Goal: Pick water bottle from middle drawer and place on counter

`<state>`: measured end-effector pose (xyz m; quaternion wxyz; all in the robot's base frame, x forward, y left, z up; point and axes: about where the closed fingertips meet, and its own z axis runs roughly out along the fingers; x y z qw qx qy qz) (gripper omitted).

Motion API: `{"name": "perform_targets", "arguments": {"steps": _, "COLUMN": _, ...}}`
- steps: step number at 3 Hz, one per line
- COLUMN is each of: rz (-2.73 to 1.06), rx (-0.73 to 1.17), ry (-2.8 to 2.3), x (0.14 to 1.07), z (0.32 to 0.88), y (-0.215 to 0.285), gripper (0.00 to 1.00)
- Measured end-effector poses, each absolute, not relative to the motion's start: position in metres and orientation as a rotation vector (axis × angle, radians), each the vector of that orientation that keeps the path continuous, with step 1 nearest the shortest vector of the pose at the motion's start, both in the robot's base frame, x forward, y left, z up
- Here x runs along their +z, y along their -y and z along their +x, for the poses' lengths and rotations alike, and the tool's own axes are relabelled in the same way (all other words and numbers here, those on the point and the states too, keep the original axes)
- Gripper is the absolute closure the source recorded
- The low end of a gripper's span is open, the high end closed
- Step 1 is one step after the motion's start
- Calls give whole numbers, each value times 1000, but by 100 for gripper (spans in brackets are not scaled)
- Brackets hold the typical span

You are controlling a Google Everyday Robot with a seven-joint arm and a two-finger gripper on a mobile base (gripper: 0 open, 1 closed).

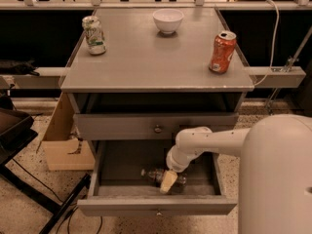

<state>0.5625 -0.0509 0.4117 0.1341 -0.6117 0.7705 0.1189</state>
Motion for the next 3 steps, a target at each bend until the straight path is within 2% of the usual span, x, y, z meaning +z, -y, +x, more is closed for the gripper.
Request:
{"name": "perform_targets", "arguments": {"steps": 1, "rz": -1793, "rx": 332, "ry": -2224, "x": 389, "z": 581, "y": 45, "gripper": 3}}
{"name": "perform_targets", "arguments": {"steps": 3, "rz": -1803, "rx": 321, "ry": -2221, "x": 374, "z": 585, "y": 42, "gripper": 49}}
